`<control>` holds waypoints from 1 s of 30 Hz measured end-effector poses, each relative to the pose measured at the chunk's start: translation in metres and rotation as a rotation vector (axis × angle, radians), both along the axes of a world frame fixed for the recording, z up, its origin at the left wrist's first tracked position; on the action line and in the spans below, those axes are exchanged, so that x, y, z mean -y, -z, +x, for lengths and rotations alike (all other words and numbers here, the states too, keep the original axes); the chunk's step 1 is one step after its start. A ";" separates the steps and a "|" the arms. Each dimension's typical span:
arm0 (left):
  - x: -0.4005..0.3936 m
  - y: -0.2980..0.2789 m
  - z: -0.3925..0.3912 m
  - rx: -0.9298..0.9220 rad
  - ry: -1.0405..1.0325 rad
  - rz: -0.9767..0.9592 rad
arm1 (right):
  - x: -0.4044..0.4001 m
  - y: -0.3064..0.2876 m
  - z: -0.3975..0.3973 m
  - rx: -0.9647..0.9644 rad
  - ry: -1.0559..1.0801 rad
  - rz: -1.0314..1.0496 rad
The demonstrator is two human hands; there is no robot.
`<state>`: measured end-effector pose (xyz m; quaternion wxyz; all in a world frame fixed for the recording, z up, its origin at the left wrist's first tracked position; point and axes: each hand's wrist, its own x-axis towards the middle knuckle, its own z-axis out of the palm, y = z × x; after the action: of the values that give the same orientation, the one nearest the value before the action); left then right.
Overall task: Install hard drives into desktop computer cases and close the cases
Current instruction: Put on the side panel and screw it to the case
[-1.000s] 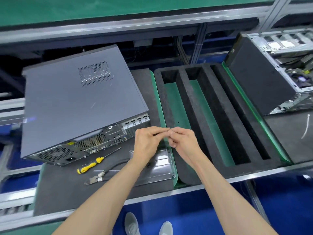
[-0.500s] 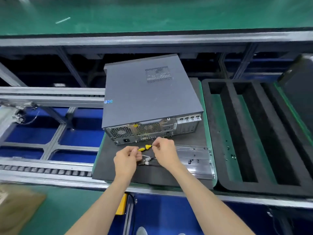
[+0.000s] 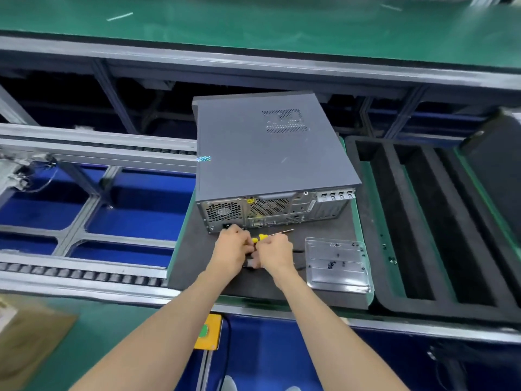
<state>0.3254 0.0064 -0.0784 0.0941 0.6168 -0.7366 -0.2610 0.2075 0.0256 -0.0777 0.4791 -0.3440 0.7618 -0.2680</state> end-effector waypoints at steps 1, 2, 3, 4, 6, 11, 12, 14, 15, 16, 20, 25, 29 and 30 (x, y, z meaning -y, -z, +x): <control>0.001 0.000 0.000 0.001 0.012 -0.003 | -0.002 -0.001 0.000 0.103 0.078 0.018; 0.001 -0.002 0.001 -0.027 0.009 -0.003 | -0.004 -0.002 0.000 0.201 0.140 0.023; -0.001 -0.002 0.002 -0.065 0.006 -0.013 | -0.006 -0.003 0.000 0.289 0.187 0.019; -0.004 -0.005 0.003 -0.102 0.009 -0.030 | -0.008 -0.004 0.000 0.370 0.229 0.011; -0.014 -0.011 0.003 -0.207 0.048 -0.063 | -0.011 -0.004 0.000 0.504 0.285 -0.021; -0.029 -0.019 0.001 -0.562 -0.105 -0.002 | -0.023 -0.004 -0.012 0.476 0.231 -0.141; -0.028 -0.020 0.001 -0.643 -0.179 0.046 | -0.028 -0.006 -0.016 0.405 0.186 -0.171; -0.025 -0.021 -0.002 -0.826 -0.360 0.151 | -0.036 -0.008 -0.024 0.171 -0.003 -0.266; -0.023 -0.021 -0.004 -0.936 -0.447 0.208 | -0.040 -0.010 -0.026 0.041 -0.129 -0.309; -0.021 -0.023 -0.005 -1.050 -0.513 0.263 | -0.044 -0.011 -0.027 -0.068 -0.248 -0.339; -0.015 -0.032 -0.006 -1.464 -0.655 0.425 | -0.054 -0.012 -0.028 -0.263 -0.473 -0.425; -0.013 -0.035 0.001 -1.493 -0.714 0.420 | -0.059 -0.014 -0.032 -0.315 -0.454 -0.473; -0.013 -0.036 0.006 -1.447 -0.673 0.421 | -0.063 -0.017 -0.031 -0.306 -0.437 -0.482; -0.013 -0.037 0.007 -1.425 -0.659 0.421 | -0.064 -0.017 -0.031 -0.298 -0.428 -0.490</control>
<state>0.3324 0.0190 -0.0417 0.4946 0.4924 -0.2158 -0.6829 0.1770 0.0892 -0.0603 0.3113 -0.6357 0.6472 -0.2831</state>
